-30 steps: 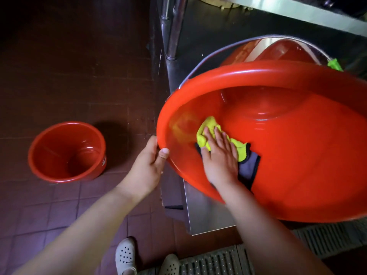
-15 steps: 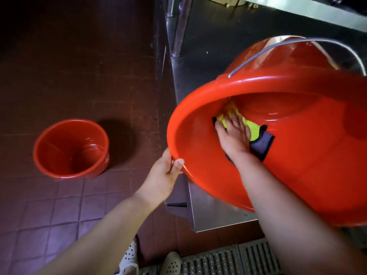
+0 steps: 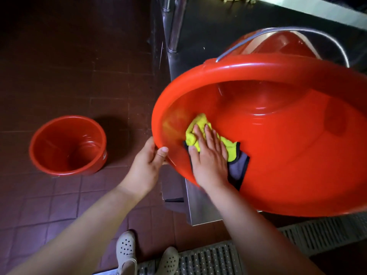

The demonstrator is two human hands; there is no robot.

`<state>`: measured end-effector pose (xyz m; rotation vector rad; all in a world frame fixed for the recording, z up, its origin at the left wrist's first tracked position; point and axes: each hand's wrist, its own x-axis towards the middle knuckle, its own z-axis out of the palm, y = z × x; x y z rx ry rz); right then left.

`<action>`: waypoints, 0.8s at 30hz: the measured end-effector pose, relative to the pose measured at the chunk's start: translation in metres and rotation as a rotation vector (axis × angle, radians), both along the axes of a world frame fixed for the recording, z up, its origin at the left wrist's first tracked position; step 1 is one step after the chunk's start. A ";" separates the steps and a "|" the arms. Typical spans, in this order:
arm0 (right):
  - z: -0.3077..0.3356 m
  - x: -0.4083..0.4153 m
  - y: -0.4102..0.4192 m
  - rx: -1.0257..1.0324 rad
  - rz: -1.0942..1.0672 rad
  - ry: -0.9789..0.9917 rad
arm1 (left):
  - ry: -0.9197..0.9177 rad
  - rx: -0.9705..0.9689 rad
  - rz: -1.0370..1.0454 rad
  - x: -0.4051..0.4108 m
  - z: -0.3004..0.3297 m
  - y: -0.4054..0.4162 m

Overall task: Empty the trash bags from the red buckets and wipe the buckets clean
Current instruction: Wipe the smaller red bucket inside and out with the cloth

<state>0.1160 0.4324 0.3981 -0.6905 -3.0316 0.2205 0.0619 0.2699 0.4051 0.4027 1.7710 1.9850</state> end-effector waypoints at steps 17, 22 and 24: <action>0.002 -0.063 0.090 -0.109 -0.268 -0.060 | -0.050 0.021 -0.155 0.024 -0.019 0.003; 0.003 0.011 0.006 -0.104 -0.033 0.040 | -0.108 0.074 -0.075 0.027 -0.018 0.008; 0.004 0.038 -0.020 -0.110 0.033 0.070 | -0.114 0.080 -0.055 0.028 -0.018 0.008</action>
